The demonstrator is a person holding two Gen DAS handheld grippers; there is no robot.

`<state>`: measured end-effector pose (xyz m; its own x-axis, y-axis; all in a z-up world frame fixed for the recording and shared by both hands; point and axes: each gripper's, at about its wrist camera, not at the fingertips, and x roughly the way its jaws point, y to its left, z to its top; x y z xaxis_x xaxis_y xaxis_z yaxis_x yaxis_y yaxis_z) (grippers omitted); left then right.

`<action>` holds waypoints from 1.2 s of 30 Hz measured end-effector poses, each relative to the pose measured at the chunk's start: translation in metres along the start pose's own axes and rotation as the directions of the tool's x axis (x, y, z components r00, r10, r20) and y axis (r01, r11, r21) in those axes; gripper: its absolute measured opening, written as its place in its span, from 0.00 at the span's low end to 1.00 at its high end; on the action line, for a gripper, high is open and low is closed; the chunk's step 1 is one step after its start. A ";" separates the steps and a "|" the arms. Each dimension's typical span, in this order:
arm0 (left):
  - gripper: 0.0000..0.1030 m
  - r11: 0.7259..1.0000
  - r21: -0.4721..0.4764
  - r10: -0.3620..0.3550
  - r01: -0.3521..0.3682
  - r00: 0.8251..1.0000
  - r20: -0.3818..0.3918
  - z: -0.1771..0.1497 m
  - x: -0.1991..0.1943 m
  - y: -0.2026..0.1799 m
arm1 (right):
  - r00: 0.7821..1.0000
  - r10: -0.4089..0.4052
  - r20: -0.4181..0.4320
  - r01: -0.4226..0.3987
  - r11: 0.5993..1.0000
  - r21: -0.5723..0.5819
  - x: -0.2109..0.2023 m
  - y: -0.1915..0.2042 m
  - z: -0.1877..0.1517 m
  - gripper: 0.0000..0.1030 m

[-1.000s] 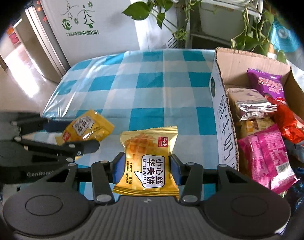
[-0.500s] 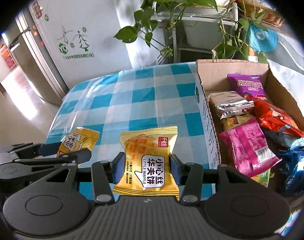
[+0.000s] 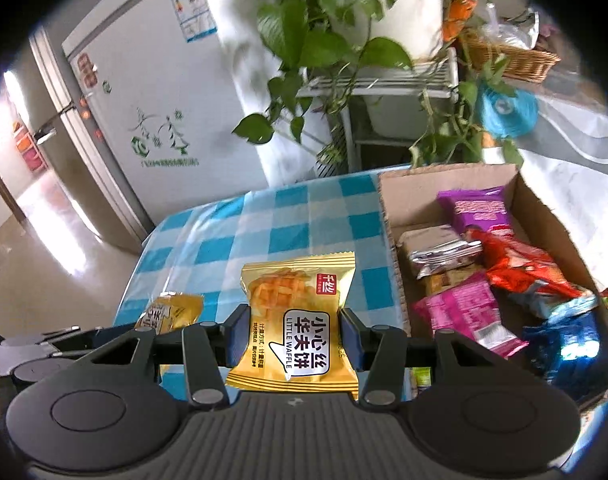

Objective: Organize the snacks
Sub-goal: 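Lift the yellow pack with the right tool while the left tool carries its pack to the box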

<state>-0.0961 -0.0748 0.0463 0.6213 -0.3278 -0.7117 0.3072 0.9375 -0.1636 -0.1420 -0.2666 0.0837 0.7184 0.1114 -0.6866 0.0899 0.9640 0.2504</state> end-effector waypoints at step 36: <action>0.51 0.965 0.027 -0.261 0.260 0.965 0.032 0.036 0.008 -0.132 | 0.975 -0.118 0.189 0.052 0.946 0.321 -0.060 -0.131 0.036 0.53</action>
<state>-0.1057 -0.2051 0.0862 0.5421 -0.5644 -0.6225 0.4775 0.8165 -0.3245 -0.1722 -0.4088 0.1170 0.8199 -0.0504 -0.5702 0.3439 0.8397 0.4202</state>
